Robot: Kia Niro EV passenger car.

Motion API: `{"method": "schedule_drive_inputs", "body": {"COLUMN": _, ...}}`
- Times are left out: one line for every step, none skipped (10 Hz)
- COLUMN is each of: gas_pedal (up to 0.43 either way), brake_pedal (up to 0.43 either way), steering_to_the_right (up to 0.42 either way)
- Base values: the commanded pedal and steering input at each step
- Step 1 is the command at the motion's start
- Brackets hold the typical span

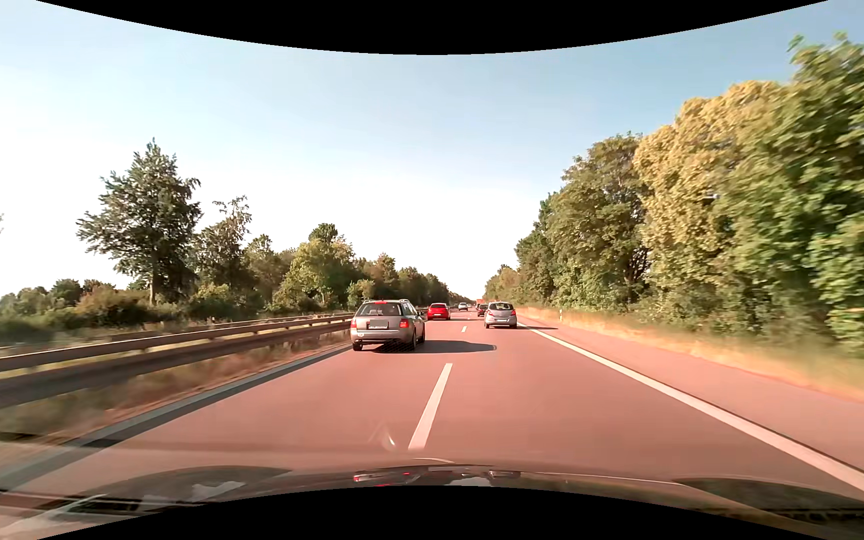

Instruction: Follow the waypoints while adhering to traffic rules and regulations

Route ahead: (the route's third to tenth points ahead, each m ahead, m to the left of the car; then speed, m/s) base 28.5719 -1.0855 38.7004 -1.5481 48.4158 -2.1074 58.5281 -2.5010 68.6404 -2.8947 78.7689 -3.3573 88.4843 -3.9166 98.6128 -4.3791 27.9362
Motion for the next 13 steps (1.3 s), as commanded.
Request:
{"method": "schedule_drive_inputs", "body": {"gas_pedal": 0.268, "brake_pedal": 0.000, "steering_to_the_right": 0.001}}
{"method": "schedule_drive_inputs", "body": {"gas_pedal": 0.280, "brake_pedal": 0.006, "steering_to_the_right": 0.002}}
{"method": "schedule_drive_inputs", "body": {"gas_pedal": 0.299, "brake_pedal": 0.006, "steering_to_the_right": 0.001}}
{"method": "schedule_drive_inputs", "body": {"gas_pedal": 0.311, "brake_pedal": 0.006, "steering_to_the_right": 0.001}}
{"method": "schedule_drive_inputs", "body": {"gas_pedal": 0.311, "brake_pedal": 0.006, "steering_to_the_right": 0.001}}
{"method": "schedule_drive_inputs", "body": {"gas_pedal": 0.311, "brake_pedal": 0.006, "steering_to_the_right": 0.001}}
{"method": "schedule_drive_inputs", "body": {"gas_pedal": 0.339, "brake_pedal": 0.006, "steering_to_the_right": 0.001}}
{"method": "schedule_drive_inputs", "body": {"gas_pedal": 0.370, "brake_pedal": 0.006, "steering_to_the_right": 0.001}}
{"method": "schedule_drive_inputs", "body": {"gas_pedal": 0.378, "brake_pedal": 0.006, "steering_to_the_right": 0.000}}
{"method": "schedule_drive_inputs", "body": {"gas_pedal": 0.390, "brake_pedal": 0.006, "steering_to_the_right": 0.001}}
{"method": "schedule_drive_inputs", "body": {"gas_pedal": 0.390, "brake_pedal": 0.006, "steering_to_the_right": 0.000}}
{"method": "schedule_drive_inputs", "body": {"gas_pedal": 0.390, "brake_pedal": 0.006, "steering_to_the_right": 0.000}}
{"method": "schedule_drive_inputs", "body": {"gas_pedal": 0.390, "brake_pedal": 0.006, "steering_to_the_right": 0.000}}
